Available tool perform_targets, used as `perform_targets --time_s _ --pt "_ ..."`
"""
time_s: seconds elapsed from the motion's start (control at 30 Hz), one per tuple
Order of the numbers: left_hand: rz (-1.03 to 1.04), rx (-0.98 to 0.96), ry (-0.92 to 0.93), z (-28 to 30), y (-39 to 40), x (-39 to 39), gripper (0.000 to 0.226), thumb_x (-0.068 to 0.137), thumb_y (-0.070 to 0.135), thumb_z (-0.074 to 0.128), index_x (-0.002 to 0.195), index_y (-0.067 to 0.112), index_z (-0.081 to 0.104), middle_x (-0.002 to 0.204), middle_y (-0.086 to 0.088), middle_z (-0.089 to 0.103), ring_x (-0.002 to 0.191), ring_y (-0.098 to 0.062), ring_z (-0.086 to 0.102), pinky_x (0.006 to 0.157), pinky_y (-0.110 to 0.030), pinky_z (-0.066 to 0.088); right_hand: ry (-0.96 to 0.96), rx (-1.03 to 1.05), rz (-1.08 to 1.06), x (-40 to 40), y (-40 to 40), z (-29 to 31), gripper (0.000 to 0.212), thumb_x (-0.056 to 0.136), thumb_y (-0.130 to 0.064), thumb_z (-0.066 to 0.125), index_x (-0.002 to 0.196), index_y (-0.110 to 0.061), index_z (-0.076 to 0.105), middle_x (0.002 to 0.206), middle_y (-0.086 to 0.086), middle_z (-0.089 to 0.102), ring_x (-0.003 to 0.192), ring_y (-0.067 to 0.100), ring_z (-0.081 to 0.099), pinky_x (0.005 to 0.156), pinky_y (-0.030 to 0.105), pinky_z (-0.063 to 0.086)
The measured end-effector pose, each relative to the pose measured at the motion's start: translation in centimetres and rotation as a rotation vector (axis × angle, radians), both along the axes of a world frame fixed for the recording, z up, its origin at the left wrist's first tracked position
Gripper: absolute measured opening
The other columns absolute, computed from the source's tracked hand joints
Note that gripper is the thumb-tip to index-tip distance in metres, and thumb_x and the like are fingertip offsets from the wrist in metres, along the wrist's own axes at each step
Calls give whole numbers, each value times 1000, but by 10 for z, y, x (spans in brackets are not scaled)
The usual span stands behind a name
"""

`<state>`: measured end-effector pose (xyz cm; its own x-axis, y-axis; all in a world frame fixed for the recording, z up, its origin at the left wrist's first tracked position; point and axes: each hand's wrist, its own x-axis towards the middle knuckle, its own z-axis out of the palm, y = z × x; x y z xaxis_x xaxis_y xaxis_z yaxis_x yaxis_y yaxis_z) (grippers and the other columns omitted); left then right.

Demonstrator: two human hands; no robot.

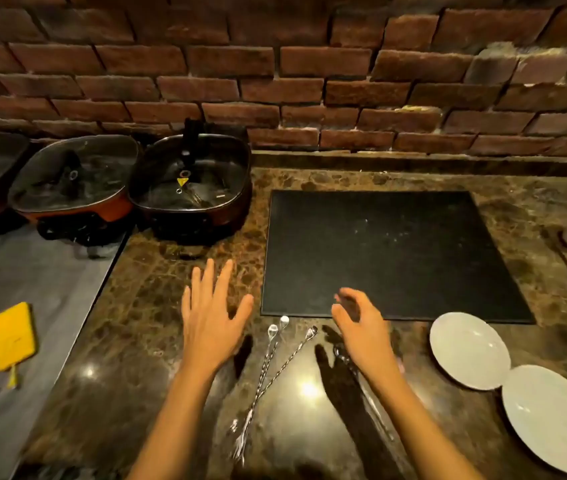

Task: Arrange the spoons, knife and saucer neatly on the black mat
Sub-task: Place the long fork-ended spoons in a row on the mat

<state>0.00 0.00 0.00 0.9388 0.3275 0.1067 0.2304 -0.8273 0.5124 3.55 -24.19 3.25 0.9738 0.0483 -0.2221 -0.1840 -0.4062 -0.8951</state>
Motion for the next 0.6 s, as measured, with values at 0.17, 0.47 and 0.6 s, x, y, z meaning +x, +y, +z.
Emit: perform_targets --time_s 0.17,0.47,0.6 --pt "23 1 226 -74 32 -7 69 102 57 40 162 32 17 173 -3 5 160 -24 -2 129 -50 5 246 -68 -83 -34 46 -68 19 90 1 53 90 -17 59 79 2 61 83 26 60 79 37 50" --pt "-29 194 317 -147 53 19 63 103 53 37 160 28 27 171 -9 19 158 -32 12 125 -57 13 436 -274 -261 -57 97 -121 14 86 -12 62 76 -13 52 92 21 65 81 32 65 72 41 53" --pt "-47 282 292 -151 48 33 60 102 51 36 158 28 33 167 -11 29 155 -35 24 122 -61 21 362 -445 -248 -52 113 -120 19 88 -13 64 76 -12 49 93 19 64 85 32 59 67 37 42"
